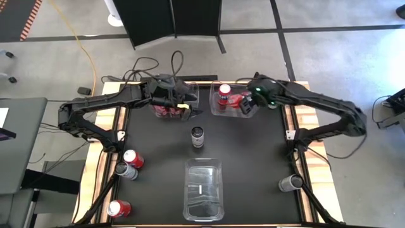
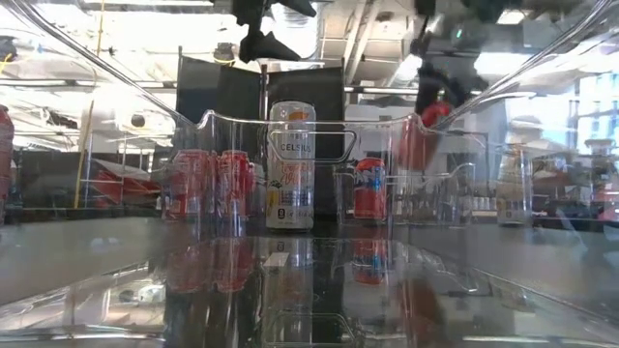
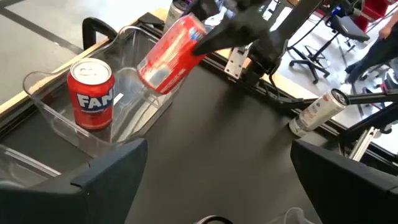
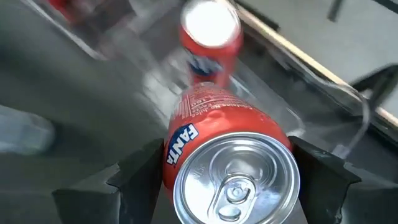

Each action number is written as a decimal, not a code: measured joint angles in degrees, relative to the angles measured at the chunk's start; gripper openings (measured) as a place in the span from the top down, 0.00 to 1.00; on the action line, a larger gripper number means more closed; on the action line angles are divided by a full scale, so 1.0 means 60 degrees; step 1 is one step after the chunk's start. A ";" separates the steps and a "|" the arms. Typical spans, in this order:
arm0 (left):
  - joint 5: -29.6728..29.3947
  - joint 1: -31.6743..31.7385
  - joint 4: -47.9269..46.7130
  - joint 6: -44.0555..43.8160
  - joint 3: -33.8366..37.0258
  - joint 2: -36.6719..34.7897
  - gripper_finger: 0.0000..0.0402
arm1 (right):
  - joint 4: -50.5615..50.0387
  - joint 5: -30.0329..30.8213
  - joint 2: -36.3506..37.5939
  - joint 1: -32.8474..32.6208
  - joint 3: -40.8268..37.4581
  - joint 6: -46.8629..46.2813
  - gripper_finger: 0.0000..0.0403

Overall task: Sort soda cans
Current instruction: Put the orange soda can into the right transparent bin

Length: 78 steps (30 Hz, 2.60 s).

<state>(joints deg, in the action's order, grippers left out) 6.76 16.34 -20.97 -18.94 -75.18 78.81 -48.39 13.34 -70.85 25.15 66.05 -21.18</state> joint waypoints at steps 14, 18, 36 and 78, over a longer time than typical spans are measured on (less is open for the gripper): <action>-0.0854 -0.0007 -0.0174 -0.0480 0.0000 0.0000 0.03 | -0.0563 0.0037 -0.3394 0.1524 0.1465 0.2784 0.23; -0.1329 -0.0004 -0.0469 -0.0888 0.0004 0.0004 0.03 | -0.0322 -0.0003 -0.3840 0.1595 0.1625 0.2979 0.23; -0.2707 -0.0009 -0.1592 -0.1860 0.0011 -0.1559 0.03 | 0.0613 -0.0281 -0.4156 0.1774 0.1710 0.3612 0.10; -0.1427 -0.4729 -1.1504 -1.0604 0.1975 -0.2179 0.03 | 0.1366 -0.0808 -0.1024 0.0798 0.1692 0.0611 0.09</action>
<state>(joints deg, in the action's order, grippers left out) -1.80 -12.03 -90.00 -82.56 -63.33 65.73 -40.19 8.49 -77.00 29.93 76.20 -17.52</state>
